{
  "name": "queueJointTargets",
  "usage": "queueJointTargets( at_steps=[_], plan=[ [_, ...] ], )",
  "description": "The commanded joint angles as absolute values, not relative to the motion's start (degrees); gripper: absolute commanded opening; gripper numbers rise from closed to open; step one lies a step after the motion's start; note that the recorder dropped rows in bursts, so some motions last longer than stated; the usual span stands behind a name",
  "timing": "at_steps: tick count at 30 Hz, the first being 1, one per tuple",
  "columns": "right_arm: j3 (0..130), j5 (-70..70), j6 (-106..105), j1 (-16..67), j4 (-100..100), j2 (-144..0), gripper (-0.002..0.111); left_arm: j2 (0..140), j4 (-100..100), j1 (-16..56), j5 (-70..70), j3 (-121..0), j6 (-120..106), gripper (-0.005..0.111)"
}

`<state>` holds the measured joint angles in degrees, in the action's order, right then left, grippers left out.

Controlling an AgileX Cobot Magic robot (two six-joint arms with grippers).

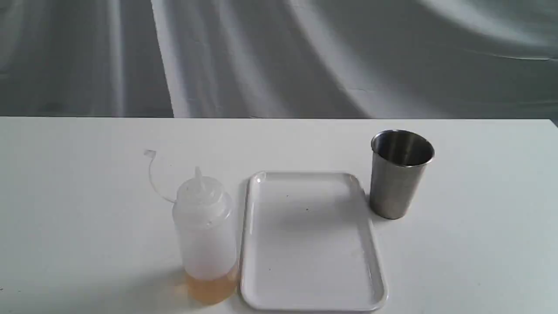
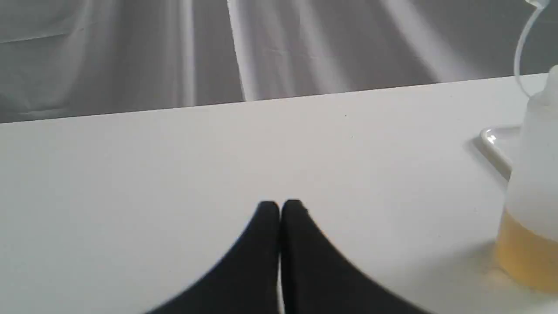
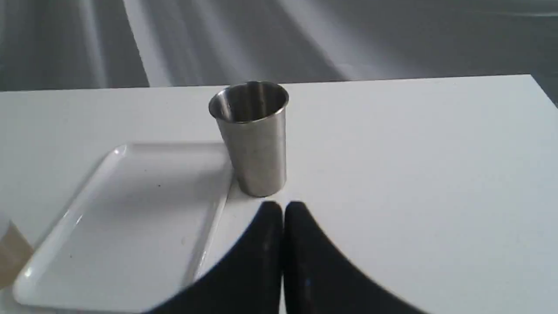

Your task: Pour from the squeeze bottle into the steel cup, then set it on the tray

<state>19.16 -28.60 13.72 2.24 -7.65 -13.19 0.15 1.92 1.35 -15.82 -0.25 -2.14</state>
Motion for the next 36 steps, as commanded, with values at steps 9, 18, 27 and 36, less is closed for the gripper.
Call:
queueJointTargets(
  at_steps=[9, 18, 27, 36],
  plan=[
    [23.53, -19.17, 14.05, 2.33, -9.35, -31.91, 0.0, 0.0, 1.88, 1.26, -15.22, 0.0, -1.97, 0.0],
    [31.29, -11.37, 14.21, 12.9, -11.61, -45.98, 0.0, 0.0, 1.88, 1.26, -15.22, 0.0, -1.97, 0.0],
    [39.51, -3.77, 13.81, 24.92, -11.61, -65.74, 0.0, 0.0, 1.88, 1.26, -15.22, 0.0, -2.07, 0.0],
    [39.49, 11.59, 13.16, 35.2, -11.61, -82.09, 0.0, 0.0, 1.88, 1.26, -15.22, 0.0, -1.97, 0.0]
  ],
)
